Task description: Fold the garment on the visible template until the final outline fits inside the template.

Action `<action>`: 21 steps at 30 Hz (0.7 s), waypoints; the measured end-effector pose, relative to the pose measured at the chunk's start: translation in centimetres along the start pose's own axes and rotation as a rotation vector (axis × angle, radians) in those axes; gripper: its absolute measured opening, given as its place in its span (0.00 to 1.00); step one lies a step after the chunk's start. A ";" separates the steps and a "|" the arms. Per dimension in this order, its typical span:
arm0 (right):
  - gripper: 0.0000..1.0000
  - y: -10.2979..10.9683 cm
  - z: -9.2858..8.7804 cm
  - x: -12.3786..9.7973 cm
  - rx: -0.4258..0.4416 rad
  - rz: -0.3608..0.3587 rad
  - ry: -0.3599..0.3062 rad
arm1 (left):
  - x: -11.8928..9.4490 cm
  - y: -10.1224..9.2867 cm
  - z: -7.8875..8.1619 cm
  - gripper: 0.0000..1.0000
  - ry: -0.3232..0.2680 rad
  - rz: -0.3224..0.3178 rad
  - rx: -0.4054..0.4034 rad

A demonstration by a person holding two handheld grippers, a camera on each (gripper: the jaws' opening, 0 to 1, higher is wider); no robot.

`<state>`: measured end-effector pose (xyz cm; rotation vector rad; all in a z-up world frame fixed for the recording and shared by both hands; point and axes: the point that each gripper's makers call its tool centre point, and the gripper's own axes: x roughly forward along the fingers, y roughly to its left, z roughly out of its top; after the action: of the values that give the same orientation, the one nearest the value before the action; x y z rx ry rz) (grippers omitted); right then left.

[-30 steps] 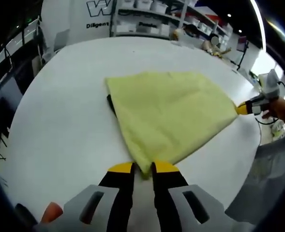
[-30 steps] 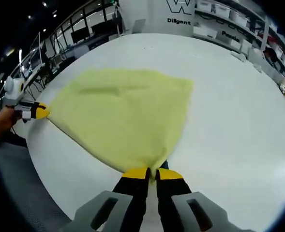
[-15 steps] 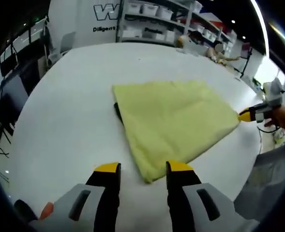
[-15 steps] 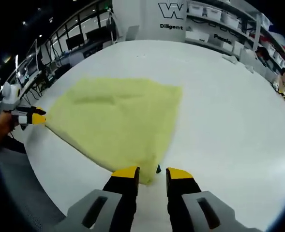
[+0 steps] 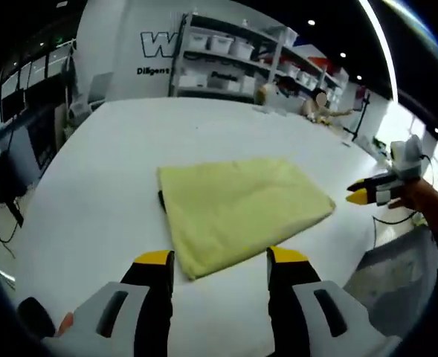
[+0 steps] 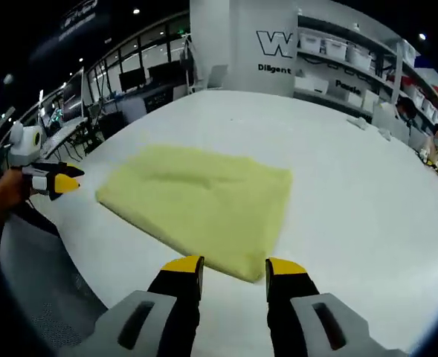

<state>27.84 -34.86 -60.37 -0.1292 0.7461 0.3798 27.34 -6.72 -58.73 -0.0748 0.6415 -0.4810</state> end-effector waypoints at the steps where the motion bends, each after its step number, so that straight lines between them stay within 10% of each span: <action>1: 0.37 0.4 -0.1 -0.5 0.005 0.002 -0.012 | -0.2 -0.3 0.0 0.48 -0.003 -0.005 -0.001; 10: 0.72 4.5 0.2 -2.7 0.069 0.042 -0.143 | -3.1 -3.6 1.1 0.83 -0.175 -0.042 0.107; 12: 0.79 3.8 1.0 -2.8 -0.046 -0.017 -0.172 | -2.7 -3.7 0.7 0.84 -0.156 -0.042 0.121; 17: 0.90 4.5 2.9 -2.4 0.154 0.066 -0.286 | -1.7 -3.6 1.6 0.94 -0.193 -0.041 0.118; 21: 0.94 4.0 2.2 -2.0 0.051 0.007 -0.259 | -1.6 -3.8 1.4 0.99 -0.190 -0.046 0.115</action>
<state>26.37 -31.22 -57.33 -0.0285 0.5002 0.3755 25.55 -9.54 -55.89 -0.0265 0.4258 -0.5471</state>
